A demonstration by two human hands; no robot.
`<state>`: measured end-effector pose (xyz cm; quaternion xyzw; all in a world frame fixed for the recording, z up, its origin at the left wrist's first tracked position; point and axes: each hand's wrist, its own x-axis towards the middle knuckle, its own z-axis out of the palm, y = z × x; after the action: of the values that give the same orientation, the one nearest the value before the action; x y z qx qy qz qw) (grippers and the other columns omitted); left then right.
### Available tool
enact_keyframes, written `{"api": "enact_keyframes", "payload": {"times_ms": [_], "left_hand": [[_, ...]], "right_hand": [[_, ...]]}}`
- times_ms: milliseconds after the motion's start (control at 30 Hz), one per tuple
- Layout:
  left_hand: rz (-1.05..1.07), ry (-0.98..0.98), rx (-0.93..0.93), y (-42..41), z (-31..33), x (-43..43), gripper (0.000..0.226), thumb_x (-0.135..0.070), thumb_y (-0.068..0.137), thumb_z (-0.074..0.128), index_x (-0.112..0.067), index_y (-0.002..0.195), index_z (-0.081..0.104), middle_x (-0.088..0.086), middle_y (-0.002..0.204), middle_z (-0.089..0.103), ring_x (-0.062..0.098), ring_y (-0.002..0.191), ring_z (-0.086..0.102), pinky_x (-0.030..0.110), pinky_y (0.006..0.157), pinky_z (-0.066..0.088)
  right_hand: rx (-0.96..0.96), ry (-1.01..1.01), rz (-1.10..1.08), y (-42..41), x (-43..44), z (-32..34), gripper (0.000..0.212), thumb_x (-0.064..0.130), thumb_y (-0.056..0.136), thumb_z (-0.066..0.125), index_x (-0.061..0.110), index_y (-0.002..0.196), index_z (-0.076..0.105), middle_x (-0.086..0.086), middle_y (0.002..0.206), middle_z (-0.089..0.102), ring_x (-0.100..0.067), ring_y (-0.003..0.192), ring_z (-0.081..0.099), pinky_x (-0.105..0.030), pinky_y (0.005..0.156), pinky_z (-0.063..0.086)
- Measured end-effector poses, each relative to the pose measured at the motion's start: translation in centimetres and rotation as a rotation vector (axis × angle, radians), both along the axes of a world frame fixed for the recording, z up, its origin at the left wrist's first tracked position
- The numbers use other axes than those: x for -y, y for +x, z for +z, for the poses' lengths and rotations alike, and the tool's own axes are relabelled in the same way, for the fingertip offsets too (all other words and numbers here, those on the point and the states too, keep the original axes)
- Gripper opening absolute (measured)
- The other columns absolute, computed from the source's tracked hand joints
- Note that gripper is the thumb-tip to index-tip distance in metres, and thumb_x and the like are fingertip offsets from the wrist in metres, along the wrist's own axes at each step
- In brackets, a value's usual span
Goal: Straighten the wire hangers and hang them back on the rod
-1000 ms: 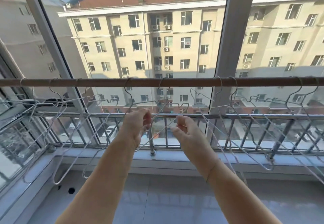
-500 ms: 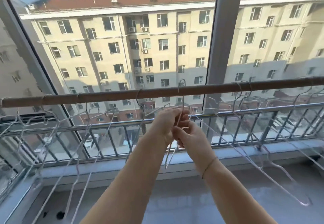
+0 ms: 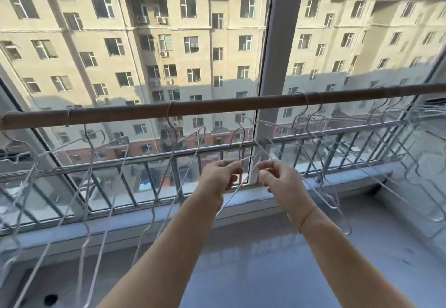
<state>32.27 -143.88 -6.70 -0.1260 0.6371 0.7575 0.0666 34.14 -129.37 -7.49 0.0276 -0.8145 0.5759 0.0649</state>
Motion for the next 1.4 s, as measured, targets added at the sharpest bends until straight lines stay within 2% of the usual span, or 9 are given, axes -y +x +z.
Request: {"api": "enact_keyframes", "payload": {"times_ms": [100,200,367,533,667,800,1000,1267,1400], "left_hand": [[-0.077,-0.226,-0.1,2.1,-2.3,1.0,0.006,-0.011,0.084,0.067,-0.009,0.086,0.072,-0.008,0.057,0.065,-0.001,0.05,0.057,0.007,0.051,0.044],[-0.164,-0.332,-0.176,3.3,-3.2,1.7,0.009,-0.011,0.085,0.066,-0.016,0.081,0.071,-0.005,0.07,0.068,-0.001,0.064,0.06,0.003,0.063,0.045],[-0.15,-0.322,-0.263,4.0,-2.4,1.9,0.014,-0.012,0.086,0.063,-0.022,0.081,0.07,-0.006,0.084,0.07,-0.005,0.078,0.062,0.01,0.08,0.046],[-0.005,-0.505,-0.403,4.4,-1.1,0.0,0.005,-0.018,0.081,0.07,-0.021,0.085,0.071,0.002,0.109,0.062,0.012,0.108,0.055,0.031,0.102,0.04],[0.316,-0.647,-0.472,5.2,0.1,-2.3,0.014,-0.04,0.077,0.071,-0.032,0.075,0.06,-0.008,0.089,0.058,0.012,0.09,0.053,0.03,0.084,0.043],[0.094,-0.404,-0.466,5.4,2.5,-4.8,0.029,-0.048,0.081,0.064,-0.019,0.077,0.069,-0.009,0.064,0.065,0.002,0.061,0.056,0.028,0.063,0.051],[0.054,-0.289,-0.456,2.5,6.1,-7.6,0.011,-0.025,0.08,0.069,-0.021,0.07,0.072,-0.004,0.073,0.072,0.003,0.065,0.06,0.029,0.077,0.053],[0.039,-0.249,-0.269,0.4,4.9,-8.9,0.021,-0.018,0.082,0.068,-0.02,0.061,0.069,0.001,0.066,0.066,0.009,0.061,0.054,0.027,0.07,0.047],[0.032,-0.203,-0.236,0.7,4.0,-9.1,0.011,-0.016,0.082,0.068,-0.014,0.073,0.072,0.004,0.066,0.063,0.011,0.057,0.05,0.023,0.061,0.044]], "right_hand": [[-0.081,0.196,0.057,0.3,-1.3,-0.9,0.024,0.013,0.084,0.058,0.018,0.107,0.06,0.002,0.098,0.06,-0.009,0.088,0.056,-0.006,0.075,0.042],[-0.121,0.421,0.195,0.5,-1.8,-1.3,0.034,0.016,0.085,0.059,0.015,0.119,0.055,0.005,0.112,0.053,-0.008,0.107,0.049,-0.013,0.092,0.033],[0.054,0.395,0.331,1.9,-2.6,-0.5,0.017,0.022,0.09,0.054,0.016,0.103,0.061,0.001,0.086,0.065,-0.014,0.077,0.062,-0.025,0.072,0.05],[0.154,0.123,0.366,4.1,-3.8,0.6,0.013,0.007,0.09,0.052,0.013,0.09,0.063,0.003,0.062,0.055,-0.01,0.057,0.049,-0.019,0.053,0.042],[0.093,0.018,0.203,5.5,-5.1,1.5,0.016,0.007,0.09,0.052,0.016,0.089,0.065,0.001,0.062,0.056,-0.012,0.061,0.052,-0.021,0.059,0.042],[-0.042,-0.008,0.109,5.5,-5.0,4.2,0.014,0.009,0.089,0.053,0.016,0.092,0.064,0.001,0.066,0.059,-0.013,0.066,0.054,-0.029,0.068,0.046],[-0.141,0.059,-0.007,2.8,-4.3,7.2,0.015,0.019,0.092,0.051,0.012,0.093,0.064,-0.007,0.068,0.061,-0.02,0.06,0.052,-0.042,0.062,0.048],[-0.019,0.135,-0.001,-0.2,-5.3,5.3,0.012,0.02,0.091,0.052,0.017,0.087,0.063,-0.003,0.068,0.063,-0.018,0.063,0.057,-0.043,0.067,0.053],[0.0,0.13,-0.001,-0.1,-6.0,4.3,0.014,0.015,0.089,0.051,0.019,0.083,0.062,-0.002,0.065,0.063,-0.015,0.058,0.056,-0.038,0.063,0.052]]}}
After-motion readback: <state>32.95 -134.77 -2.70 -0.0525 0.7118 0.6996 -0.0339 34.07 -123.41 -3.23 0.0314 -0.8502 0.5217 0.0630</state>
